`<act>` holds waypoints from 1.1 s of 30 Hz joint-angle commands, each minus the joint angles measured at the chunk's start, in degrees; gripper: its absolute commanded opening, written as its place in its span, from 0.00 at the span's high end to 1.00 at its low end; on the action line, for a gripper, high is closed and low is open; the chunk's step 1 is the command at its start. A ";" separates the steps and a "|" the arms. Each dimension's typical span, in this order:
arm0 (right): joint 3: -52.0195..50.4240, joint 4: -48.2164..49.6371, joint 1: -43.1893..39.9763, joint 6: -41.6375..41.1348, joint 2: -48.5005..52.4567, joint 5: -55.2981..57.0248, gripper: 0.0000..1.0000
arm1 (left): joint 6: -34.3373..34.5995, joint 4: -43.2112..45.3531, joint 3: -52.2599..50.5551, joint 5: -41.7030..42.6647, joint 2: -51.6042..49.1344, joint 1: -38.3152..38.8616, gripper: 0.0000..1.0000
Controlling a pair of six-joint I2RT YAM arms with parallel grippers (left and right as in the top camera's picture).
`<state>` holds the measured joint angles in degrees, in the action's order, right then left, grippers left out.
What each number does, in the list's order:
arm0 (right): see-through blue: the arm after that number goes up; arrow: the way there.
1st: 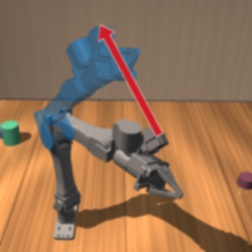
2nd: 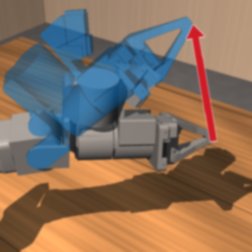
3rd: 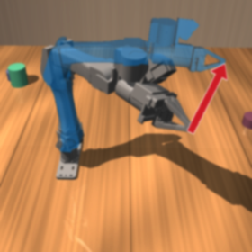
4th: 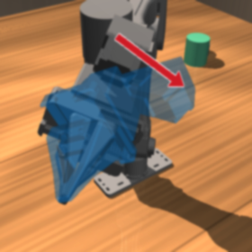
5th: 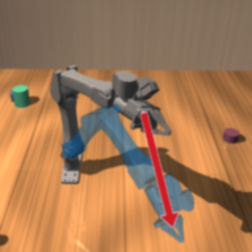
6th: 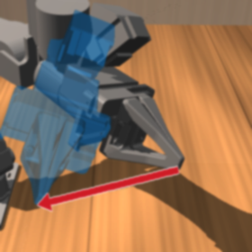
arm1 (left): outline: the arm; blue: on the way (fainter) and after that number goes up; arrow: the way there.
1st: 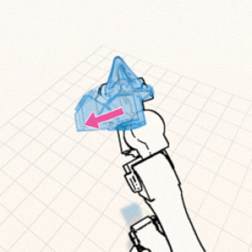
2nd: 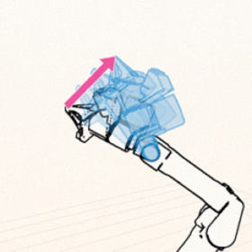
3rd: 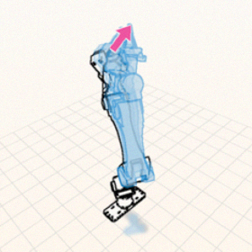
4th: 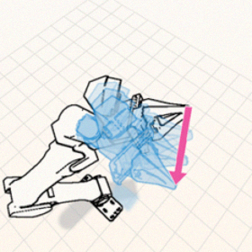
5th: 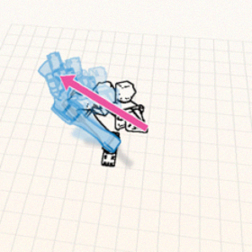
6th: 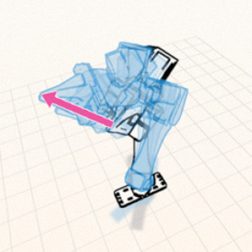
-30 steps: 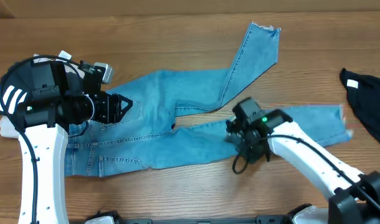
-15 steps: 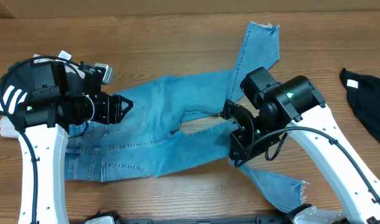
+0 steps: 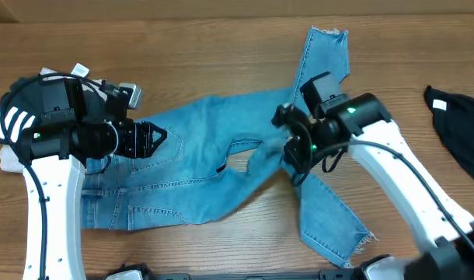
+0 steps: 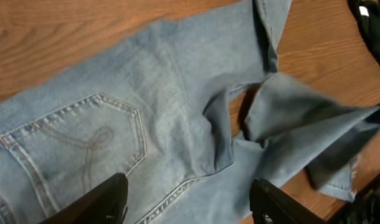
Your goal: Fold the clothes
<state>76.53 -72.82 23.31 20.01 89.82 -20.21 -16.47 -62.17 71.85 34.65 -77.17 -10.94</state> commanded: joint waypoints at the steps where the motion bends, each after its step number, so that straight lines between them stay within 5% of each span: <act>1: -1.31 -5.27 0.37 10.97 3.10 -15.02 0.96 | 0.83 -0.81 1.40 -1.90 0.04 0.26 0.34; 5: -0.02 -14.95 0.74 18.73 2.97 -36.59 0.96 | 0.83 -0.70 1.40 -2.14 0.04 0.26 0.33; 7: 1.01 -24.33 0.74 30.86 2.86 -50.01 0.96 | 0.83 -0.59 1.40 -2.14 0.04 0.26 0.32; 10: 1.09 -24.30 0.79 29.53 1.29 -54.10 0.96 | 0.83 -0.57 1.40 -2.27 0.04 0.24 0.32; 20: 0.46 -16.13 0.61 30.40 1.33 -41.40 0.96 | 1.31 -0.61 1.40 -2.23 0.04 0.26 0.32; 25: -0.98 -3.21 0.61 18.95 4.57 -34.27 0.96 | 1.53 -0.61 1.40 -2.23 0.04 0.26 0.32; 33: -1.29 0.11 -0.66 25.59 16.17 -42.34 0.96 | 1.51 -0.87 1.40 -2.25 0.04 0.26 0.32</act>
<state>75.72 -72.51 23.88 42.74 102.91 -59.18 -16.08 -62.92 71.94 32.27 -77.17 -10.94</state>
